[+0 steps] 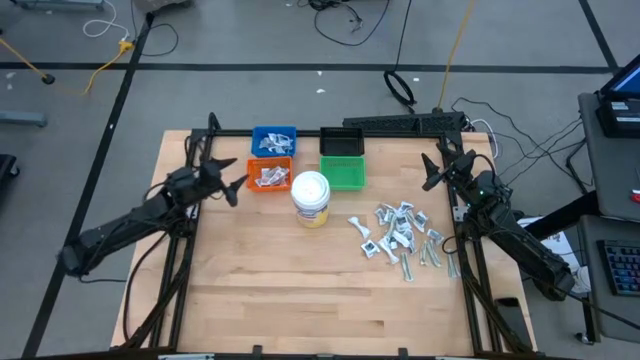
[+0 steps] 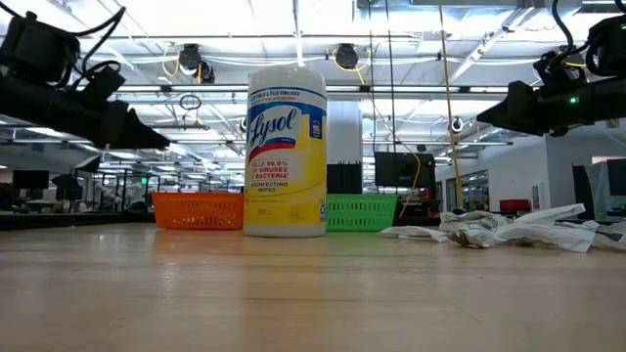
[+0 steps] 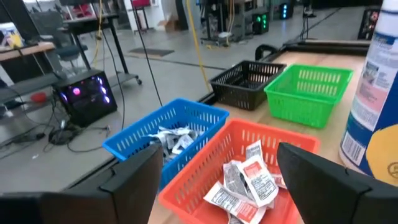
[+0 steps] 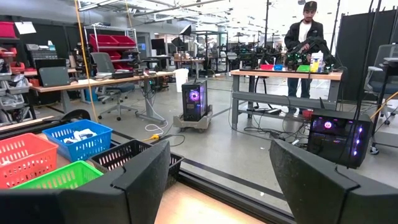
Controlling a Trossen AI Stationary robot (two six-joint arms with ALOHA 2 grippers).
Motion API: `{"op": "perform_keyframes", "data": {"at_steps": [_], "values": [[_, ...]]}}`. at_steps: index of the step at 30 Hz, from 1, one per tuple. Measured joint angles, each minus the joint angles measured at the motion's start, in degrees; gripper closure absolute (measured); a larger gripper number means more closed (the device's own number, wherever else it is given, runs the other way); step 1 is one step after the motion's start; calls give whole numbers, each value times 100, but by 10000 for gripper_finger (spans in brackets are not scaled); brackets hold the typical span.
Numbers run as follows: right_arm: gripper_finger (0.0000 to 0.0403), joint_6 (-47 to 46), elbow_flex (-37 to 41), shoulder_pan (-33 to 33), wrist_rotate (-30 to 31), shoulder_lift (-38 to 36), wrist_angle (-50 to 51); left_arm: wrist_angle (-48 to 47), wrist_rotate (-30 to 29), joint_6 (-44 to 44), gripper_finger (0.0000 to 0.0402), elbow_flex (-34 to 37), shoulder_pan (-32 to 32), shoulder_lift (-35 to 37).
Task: Pick & Place First Aid Supplies
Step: Put the green bandage into the green bin
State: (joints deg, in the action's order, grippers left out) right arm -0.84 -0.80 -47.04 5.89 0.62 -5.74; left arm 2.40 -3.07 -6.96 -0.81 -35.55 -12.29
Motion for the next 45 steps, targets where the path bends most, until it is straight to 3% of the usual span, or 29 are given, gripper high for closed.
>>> {"op": "perform_keyframes", "data": {"at_steps": [13, 32, 45], "values": [[128, 2, -2, 1, 0, 0, 0, -79, 0, -22, 77, -14, 0, 1224], [132, 0, 0, -1, 0, 2, 2, 161, 4, -24, 96, -3, 2, 1118], [132, 1, -1, 0, 0, 2, 2, 165, 7, -24, 72, -3, 2, 1118]]}}
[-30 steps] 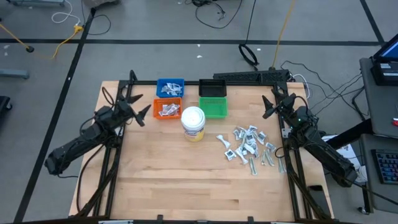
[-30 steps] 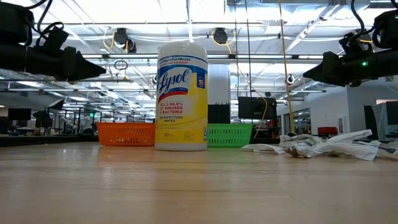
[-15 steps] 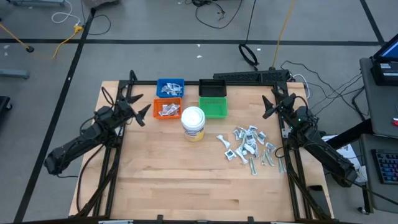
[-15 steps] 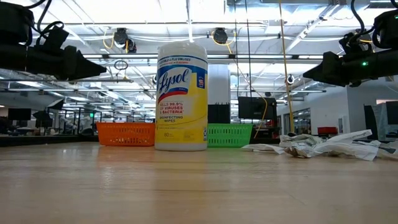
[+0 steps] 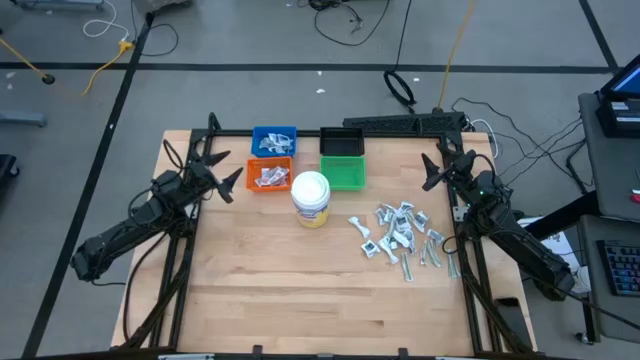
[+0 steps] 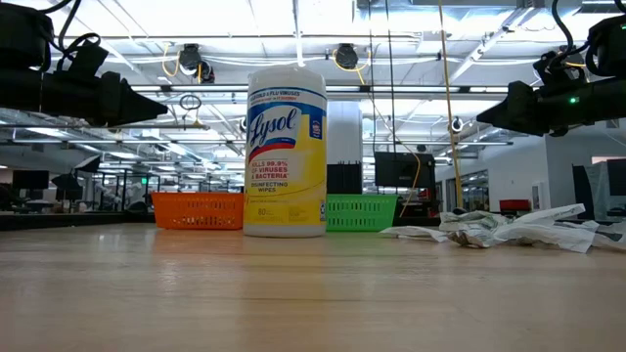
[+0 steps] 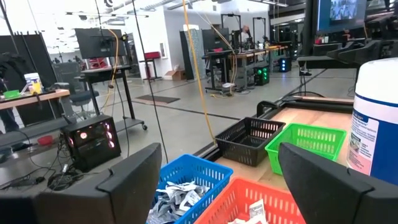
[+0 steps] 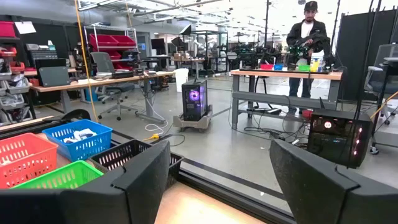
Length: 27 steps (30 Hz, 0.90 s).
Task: Pick & Place First Aid Supplies
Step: Put the green bandage into the green bin
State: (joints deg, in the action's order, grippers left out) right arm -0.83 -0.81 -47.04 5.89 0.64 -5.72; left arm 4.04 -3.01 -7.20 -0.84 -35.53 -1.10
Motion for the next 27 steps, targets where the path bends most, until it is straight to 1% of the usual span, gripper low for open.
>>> {"op": "perform_keyframes", "data": {"at_steps": [4, 10, 14, 17, 18, 21, 24, 27], "values": [[130, 2, -1, 0, 0, 0, -4, 1, 0, 0, 73, 0, 0, 0], [129, -50, -1, 0, 22, 0, -4, 1, 2, 0, 86, 0, -2, 0], [129, -782, -1, 1, 328, 2, 42, 3, 2, 0, 93, 0, -1, 0], [129, -909, -98, -1, 450, 35, 103, 5, 4, 0, 96, 0, -2, 0], [129, -914, -228, -1, 451, 165, 214, 5, 4, 1, 96, 0, -1, 0], [128, -1060, -703, 4, 439, 829, 1057, 5, 4, 1, 92, 0, -2, 0], [128, -1486, -1243, -5, 450, 1534, 1711, 7, 6, 0, 86, -2, -2, -2], [128, -2037, -1794, -3, 228, 2300, 2699, 12, 4, 0, 79, -2, -2, -2]]}}
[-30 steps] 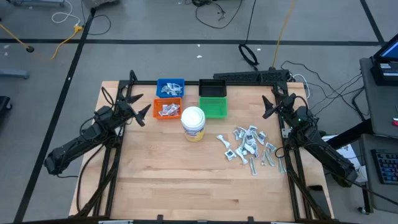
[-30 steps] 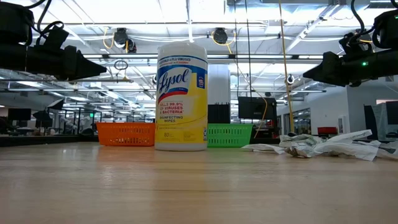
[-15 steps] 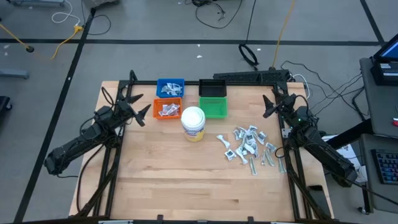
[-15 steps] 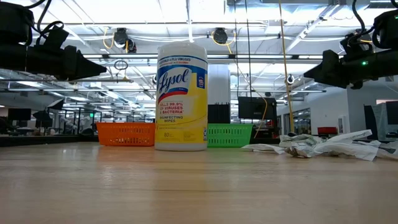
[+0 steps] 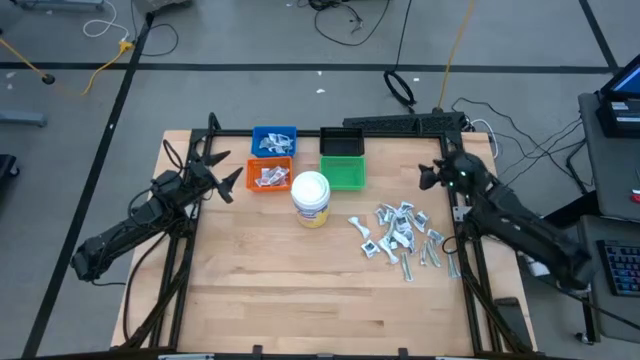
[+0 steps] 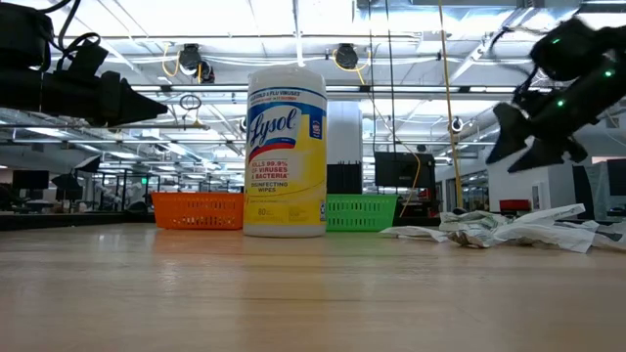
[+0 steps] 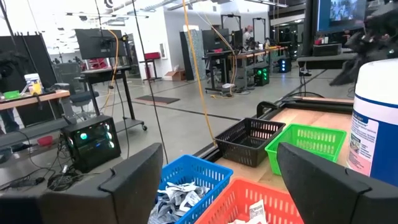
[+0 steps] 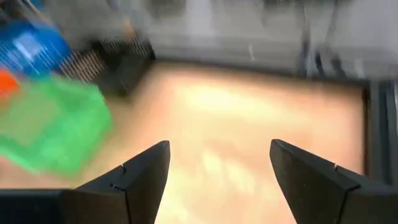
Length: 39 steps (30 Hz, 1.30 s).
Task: Pick & Place First Aid Supplies
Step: Put the green bandage into the green bin
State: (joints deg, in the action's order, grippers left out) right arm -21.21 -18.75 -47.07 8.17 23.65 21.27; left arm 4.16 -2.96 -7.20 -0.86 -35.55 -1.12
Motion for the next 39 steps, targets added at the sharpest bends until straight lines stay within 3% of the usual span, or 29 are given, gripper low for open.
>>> {"op": "perform_keyframes", "data": {"at_steps": [6, 15, 27, 39], "values": [[128, -929, -910, 0, -664, 1330, 1307, -4, 0, 0, 75, 0, 0, -1], [128, -1454, -2305, 2, -1487, 2869, 2829, -4, 1, 1, 93, 0, 1, -1], [128, 232, -4252, 346, -1707, 4512, 4277, -6, 0, 0, 72, -2, 1, -1], [128, 1158, -4912, 1920, -1119, 5423, 4501, -8, 0, 1, 83, -2, 1, -1]]}}
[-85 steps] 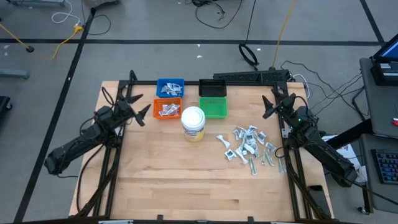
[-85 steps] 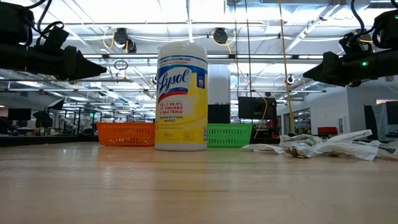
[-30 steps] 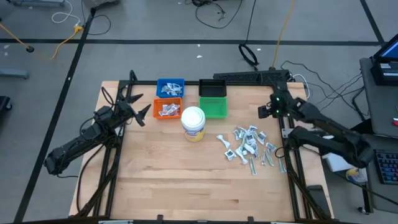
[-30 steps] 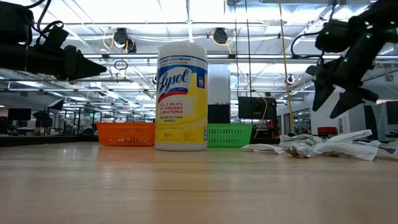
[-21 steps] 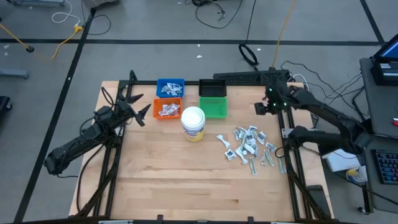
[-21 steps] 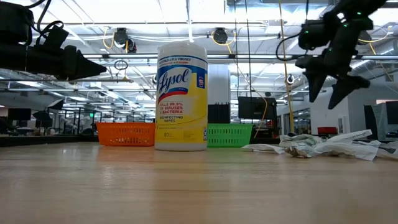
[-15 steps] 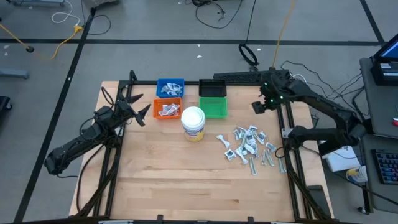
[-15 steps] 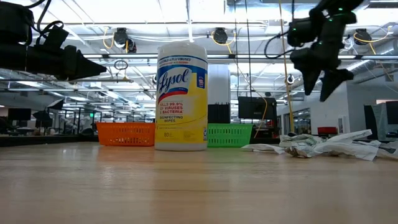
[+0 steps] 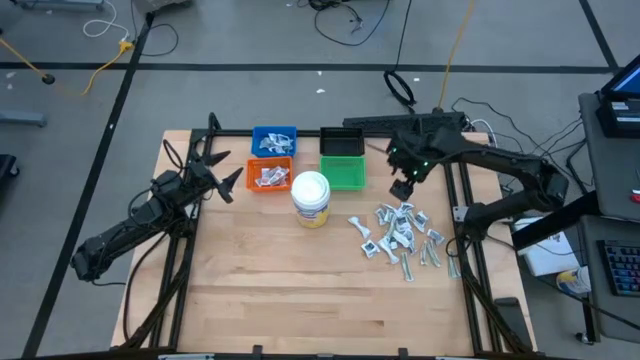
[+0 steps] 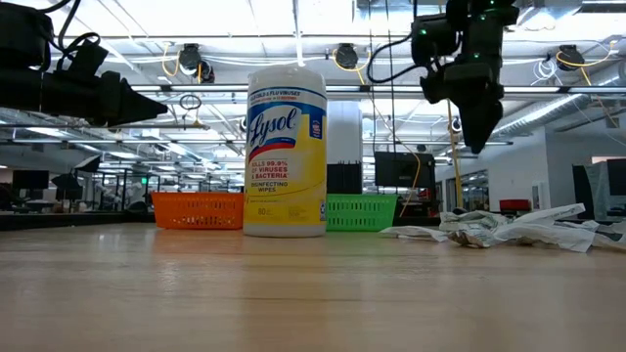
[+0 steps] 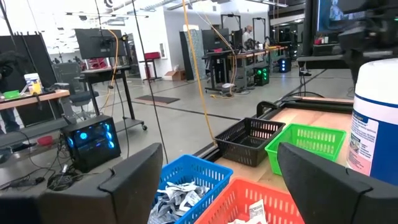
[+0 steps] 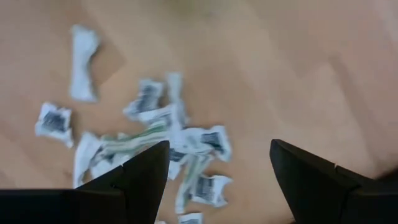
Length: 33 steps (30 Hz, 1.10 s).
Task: Pick & Place First Aid Supplies
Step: Put the green bandage into the green bin
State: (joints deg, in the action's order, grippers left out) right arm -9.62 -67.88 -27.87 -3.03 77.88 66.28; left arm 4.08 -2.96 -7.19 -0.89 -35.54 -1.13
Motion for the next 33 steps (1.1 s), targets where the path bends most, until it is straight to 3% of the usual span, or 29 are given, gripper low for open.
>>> {"op": "perform_keyframes", "data": {"at_steps": [6, 13, 25, 33], "values": [[128, -352, 0, 601, 11, 205, -34, -1, 0, -1, 91, 0, 1, 0], [128, -490, 33, 848, 30, 716, -331, 0, 0, -1, 92, 0, -1, 0], [129, -728, 1215, 834, 295, 1015, -1825, 0, 0, -1, 92, 0, 1, 0], [177, -757, 1633, 834, 297, 1011, -2654, 0, -2, -1, 91, 0, 0, 0]]}}
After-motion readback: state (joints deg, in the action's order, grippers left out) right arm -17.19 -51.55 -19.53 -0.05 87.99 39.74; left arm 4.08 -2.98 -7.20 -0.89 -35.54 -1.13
